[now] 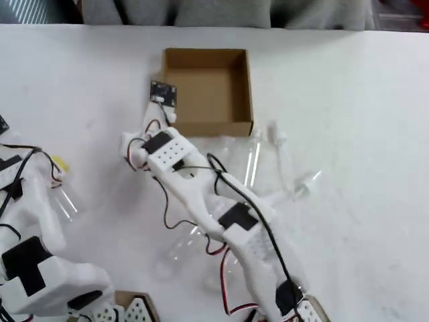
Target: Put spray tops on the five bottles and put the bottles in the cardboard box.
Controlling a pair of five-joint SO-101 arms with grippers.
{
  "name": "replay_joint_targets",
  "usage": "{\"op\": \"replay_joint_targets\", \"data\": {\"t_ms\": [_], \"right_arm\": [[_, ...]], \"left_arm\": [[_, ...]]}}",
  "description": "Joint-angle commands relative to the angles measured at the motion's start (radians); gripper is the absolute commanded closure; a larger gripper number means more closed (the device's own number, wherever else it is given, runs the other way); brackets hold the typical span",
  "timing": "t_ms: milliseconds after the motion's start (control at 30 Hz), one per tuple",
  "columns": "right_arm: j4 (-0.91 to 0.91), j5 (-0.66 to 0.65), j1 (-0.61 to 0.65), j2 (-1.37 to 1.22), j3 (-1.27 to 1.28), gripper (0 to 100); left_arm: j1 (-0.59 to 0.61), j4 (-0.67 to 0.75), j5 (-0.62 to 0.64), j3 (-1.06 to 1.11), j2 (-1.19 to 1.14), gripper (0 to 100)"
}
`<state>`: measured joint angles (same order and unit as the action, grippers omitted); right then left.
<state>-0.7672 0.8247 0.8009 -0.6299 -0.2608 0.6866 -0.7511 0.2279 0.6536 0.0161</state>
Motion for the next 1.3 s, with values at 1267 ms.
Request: {"op": "replay_joint_targets", "data": {"t_ms": [1267], "right_arm": [[-0.664,-0.496,-0.186,0.374,-0.226,98.2]], "left_arm": [[-0.07,0.009,0.005,-0.008,0.056,98]]}}
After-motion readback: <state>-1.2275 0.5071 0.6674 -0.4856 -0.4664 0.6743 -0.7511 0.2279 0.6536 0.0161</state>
